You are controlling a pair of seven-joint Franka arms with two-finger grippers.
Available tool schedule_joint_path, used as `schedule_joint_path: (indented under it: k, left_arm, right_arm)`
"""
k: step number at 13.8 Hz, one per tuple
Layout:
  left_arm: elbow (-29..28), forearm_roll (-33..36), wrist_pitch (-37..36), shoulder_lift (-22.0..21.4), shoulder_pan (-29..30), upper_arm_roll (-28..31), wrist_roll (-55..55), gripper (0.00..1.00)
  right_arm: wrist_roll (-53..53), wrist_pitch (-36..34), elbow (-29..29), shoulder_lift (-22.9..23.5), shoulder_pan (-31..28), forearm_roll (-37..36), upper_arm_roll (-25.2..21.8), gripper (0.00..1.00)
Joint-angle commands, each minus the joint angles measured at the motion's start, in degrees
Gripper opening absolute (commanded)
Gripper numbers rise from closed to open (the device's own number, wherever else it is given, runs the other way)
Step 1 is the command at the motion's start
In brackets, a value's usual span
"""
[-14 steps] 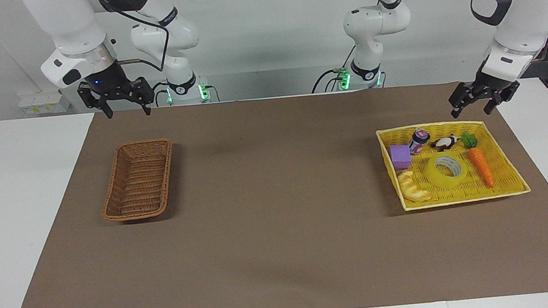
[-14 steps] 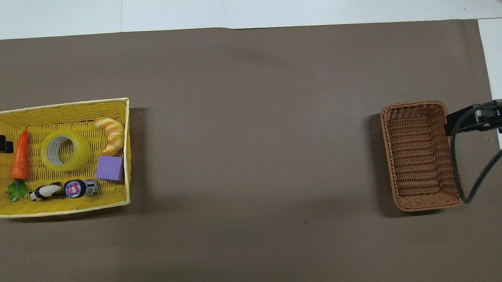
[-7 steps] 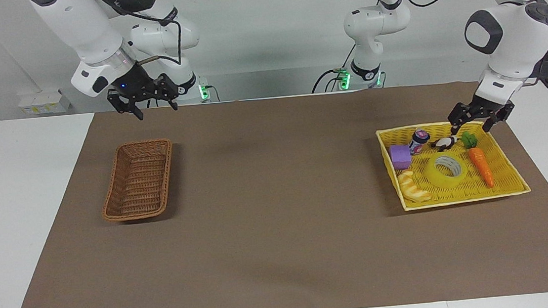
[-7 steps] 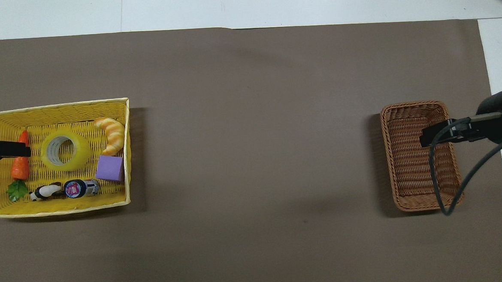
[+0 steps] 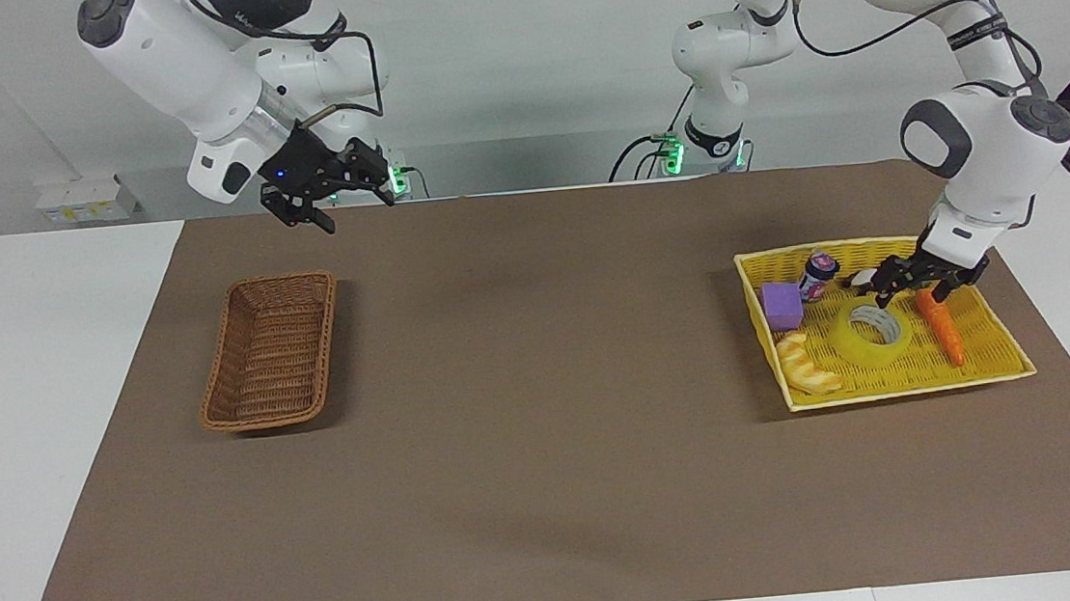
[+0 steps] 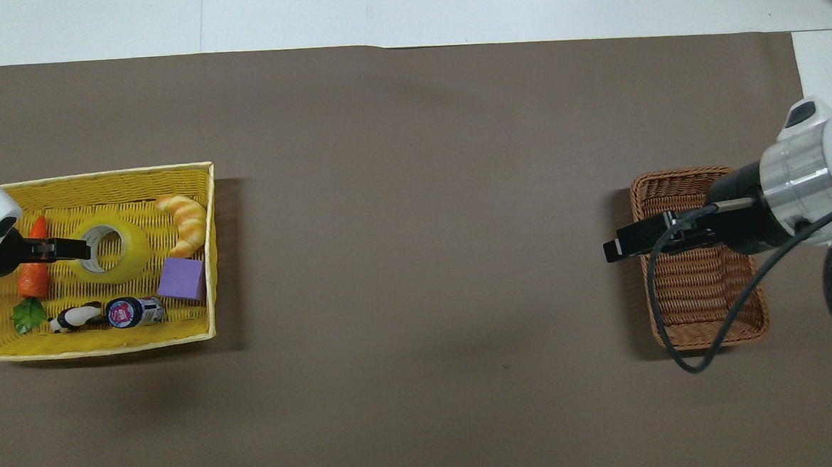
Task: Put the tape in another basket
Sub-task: 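Reach the left gripper into the yellow basket toward the yellow tape roll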
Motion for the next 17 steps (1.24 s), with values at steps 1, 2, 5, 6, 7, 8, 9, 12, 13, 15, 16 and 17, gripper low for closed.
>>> schedule_joint_path:
  k: [1,2,5,6,7,8,9,12,13,15,16,17]
  left_arm:
    - [-0.57,-2.6,2.39,1.61,0.93,-0.25,3.15,1.0]
    - [-0.66,-2.6,2.58,1.97,1.02,-0.25,3.24,1.0]
    - [-0.66,-2.6,3.89,3.2,1.37,-0.25,4.03,0.95]
    - [-0.66,-2.6,3.55,3.2,1.37,-0.25,4.2,0.8]
    - [-0.66,-2.6,3.11,3.11,1.45,-0.25,4.29,0.6]
    - [-0.75,-2.6,2.76,3.11,1.54,-0.16,4.38,0.38]
    - [-0.92,-2.6,2.49,3.02,1.54,-0.16,4.47,0.11]
    - [-0.4,-2.51,2.31,3.11,1.1,-0.25,4.47,0.0]
    - [0.12,-2.51,2.31,2.94,0.93,-0.25,4.38,0.0]
    - [2.66,-2.6,0.75,2.32,0.49,-0.25,4.29,0.0]
    - [4.42,-2.6,-1.18,1.97,0.4,-0.42,4.12,0.0]
    - [5.83,-2.6,-2.42,1.53,0.31,-0.86,3.77,0.0]
  right_arm:
    - [-2.47,2.34,-1.58,1.6,1.75,4.65,0.05,1.0]
    - [-3.43,3.31,-2.54,1.96,2.37,7.18,0.05,1.0]
    - [-5.81,8.39,-6.49,2.31,5.18,13.25,0.05,1.0]
    - [-5.73,11.55,-8.16,2.22,6.58,14.75,0.05,1.0]
    - [-5.55,15.67,-9.56,2.22,8.34,15.9,0.05,1.0]
    - [-5.29,18.67,-10.27,2.31,10.18,17.74,0.05,1.0]
    - [-5.29,21.39,-11.33,2.66,11.68,18.89,0.05,1.0]
    - [-1.78,26.34,-11.86,3.45,15.64,19.08,0.05,1.0]
    - [-1.42,26.6,-11.86,3.54,15.82,19.08,0.05,1.0]
    - [-1.51,26.61,-11.86,3.54,15.82,19.08,0.05,1.0]
    - [-1.42,26.61,-11.86,3.54,15.82,19.08,0.05,1.0]
    - [-1.42,26.61,-11.86,3.54,15.82,19.08,0.05,1.0]
